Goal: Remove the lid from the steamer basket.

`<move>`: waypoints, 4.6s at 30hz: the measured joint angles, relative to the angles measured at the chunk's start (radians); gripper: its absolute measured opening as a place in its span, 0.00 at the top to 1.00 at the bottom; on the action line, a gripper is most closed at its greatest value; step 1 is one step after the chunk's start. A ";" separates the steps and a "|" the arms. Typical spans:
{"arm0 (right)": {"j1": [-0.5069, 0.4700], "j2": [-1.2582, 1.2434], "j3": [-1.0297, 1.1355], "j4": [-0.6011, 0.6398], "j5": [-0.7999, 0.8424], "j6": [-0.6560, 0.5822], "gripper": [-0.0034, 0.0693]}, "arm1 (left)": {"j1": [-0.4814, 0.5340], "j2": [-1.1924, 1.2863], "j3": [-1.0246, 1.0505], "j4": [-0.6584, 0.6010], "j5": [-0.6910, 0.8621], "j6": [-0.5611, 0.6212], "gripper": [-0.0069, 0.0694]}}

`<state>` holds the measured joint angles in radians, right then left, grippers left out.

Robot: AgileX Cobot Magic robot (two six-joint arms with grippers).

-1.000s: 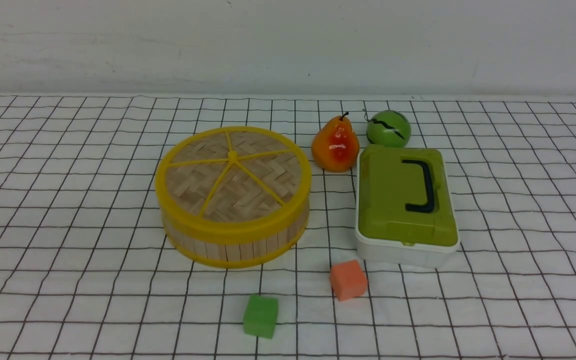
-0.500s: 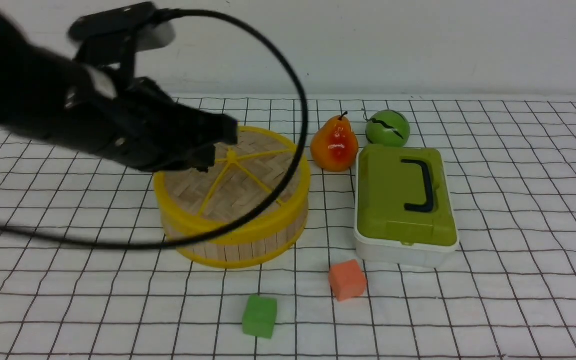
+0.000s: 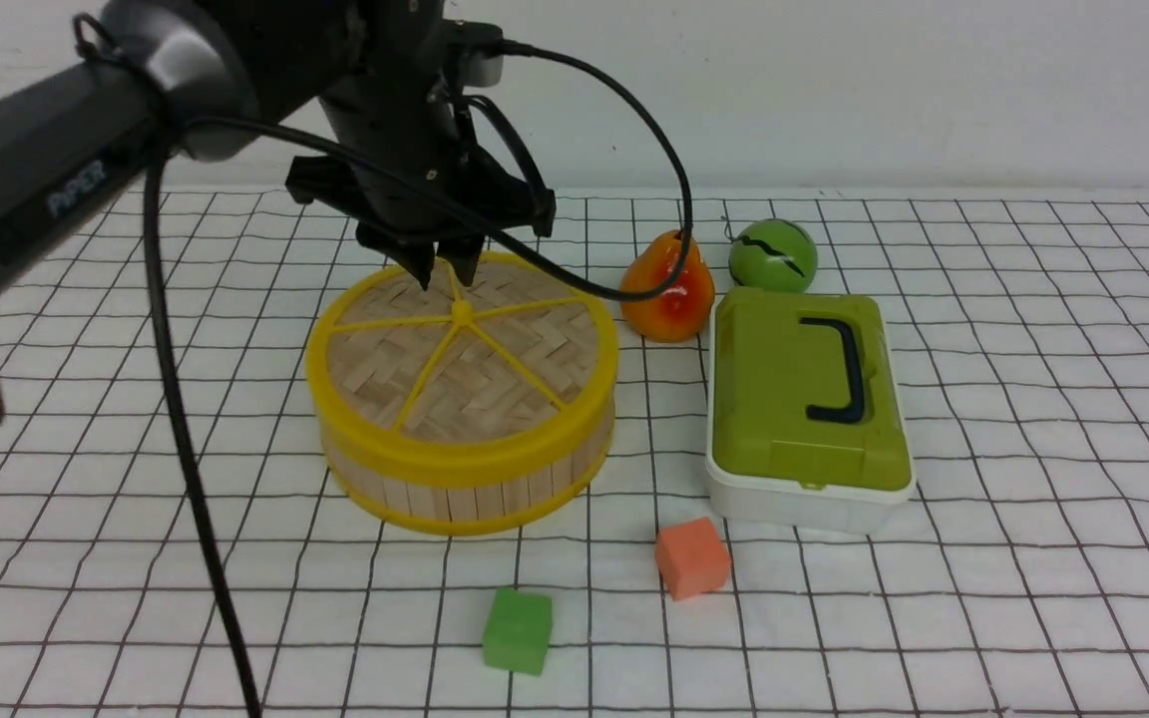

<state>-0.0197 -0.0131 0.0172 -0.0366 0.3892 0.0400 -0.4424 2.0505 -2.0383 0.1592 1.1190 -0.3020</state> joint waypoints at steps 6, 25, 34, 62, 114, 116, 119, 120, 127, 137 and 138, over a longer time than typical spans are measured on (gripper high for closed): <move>0.000 0.000 0.000 0.000 0.000 0.000 0.62 | 0.000 0.047 -0.021 0.000 -0.029 -0.002 0.39; 0.000 0.000 0.000 0.000 0.000 0.000 0.62 | 0.014 0.133 -0.025 0.031 -0.095 -0.082 0.65; 0.000 0.000 0.000 0.000 0.000 0.000 0.62 | 0.014 0.133 -0.034 0.042 -0.091 -0.100 0.77; 0.000 0.000 0.000 0.000 0.000 0.000 0.62 | 0.474 -0.145 0.575 0.180 -0.437 -0.320 0.77; 0.000 0.000 0.000 0.000 0.000 0.000 0.62 | 0.400 -1.527 1.570 -0.814 -0.751 0.807 0.93; 0.000 0.000 0.000 0.000 0.000 0.000 0.62 | 0.364 -1.602 1.635 -0.854 -0.869 0.854 0.93; 0.000 0.000 0.000 0.000 0.000 0.000 0.62 | 0.315 -1.706 1.762 -0.870 -1.067 0.853 0.93; 0.000 0.000 0.000 0.000 0.000 0.000 0.62 | 0.303 -1.736 1.806 -0.842 -1.107 0.823 0.93; 0.000 0.000 0.000 0.000 0.000 0.000 0.62 | 0.304 -1.938 2.049 -0.420 -1.303 0.391 0.93; 0.000 0.000 0.000 0.000 0.000 0.000 0.62 | 0.417 -2.058 2.068 -0.313 -0.978 0.263 0.93; 0.000 0.000 0.000 0.000 0.000 0.000 0.62 | 0.417 -2.059 2.068 -0.310 -0.947 0.255 0.93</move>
<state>-0.0197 -0.0131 0.0172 -0.0366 0.3892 0.0400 -0.0258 -0.0083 0.0296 -0.1511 0.1720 -0.0467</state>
